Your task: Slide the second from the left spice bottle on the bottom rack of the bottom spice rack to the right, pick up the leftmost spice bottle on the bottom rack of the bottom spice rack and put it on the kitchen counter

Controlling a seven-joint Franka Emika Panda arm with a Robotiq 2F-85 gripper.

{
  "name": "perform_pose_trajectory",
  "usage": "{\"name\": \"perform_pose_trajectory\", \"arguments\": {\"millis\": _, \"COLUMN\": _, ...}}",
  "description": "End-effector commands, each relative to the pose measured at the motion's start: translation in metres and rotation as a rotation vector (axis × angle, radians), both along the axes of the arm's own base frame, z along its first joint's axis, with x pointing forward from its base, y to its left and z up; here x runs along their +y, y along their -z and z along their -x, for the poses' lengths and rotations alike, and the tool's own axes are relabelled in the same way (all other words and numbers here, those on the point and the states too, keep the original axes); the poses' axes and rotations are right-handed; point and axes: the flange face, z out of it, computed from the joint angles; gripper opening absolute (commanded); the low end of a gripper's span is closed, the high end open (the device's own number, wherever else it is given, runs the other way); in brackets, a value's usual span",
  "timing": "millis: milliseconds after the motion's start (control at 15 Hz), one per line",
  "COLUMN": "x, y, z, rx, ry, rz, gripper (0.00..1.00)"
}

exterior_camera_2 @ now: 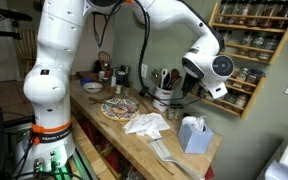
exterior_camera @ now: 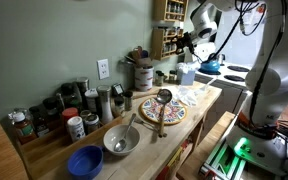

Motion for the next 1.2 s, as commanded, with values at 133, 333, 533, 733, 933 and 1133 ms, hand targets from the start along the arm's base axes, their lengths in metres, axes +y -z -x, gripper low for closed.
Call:
{"name": "perform_pose_trajectory", "arguments": {"millis": 133, "x": 0.008, "y": -0.011, "z": 0.011, "rx": 0.005, "ry": -0.018, "rz": 0.012, "gripper": 0.28}}
{"name": "perform_pose_trajectory", "arguments": {"millis": 333, "x": 0.008, "y": -0.02, "z": 0.014, "rx": -0.005, "ry": -0.033, "rz": 0.001, "gripper": 0.06}}
{"name": "perform_pose_trajectory", "arguments": {"millis": 533, "x": 0.015, "y": -0.016, "z": 0.01, "rx": 0.001, "ry": -0.036, "rz": -0.042, "gripper": 0.0}}
{"name": "perform_pose_trajectory", "arguments": {"millis": 733, "x": 0.02, "y": -0.005, "z": 0.002, "rx": -0.009, "ry": -0.048, "rz": -0.089, "gripper": 0.0}}
{"name": "perform_pose_trajectory", "arguments": {"millis": 933, "x": 0.024, "y": 0.001, "z": -0.006, "rx": -0.03, "ry": -0.043, "rz": -0.131, "gripper": 0.0}}
{"name": "perform_pose_trajectory", "arguments": {"millis": 1133, "x": 0.021, "y": 0.007, "z": -0.013, "rx": -0.052, "ry": 0.005, "rz": -0.168, "gripper": 0.0}}
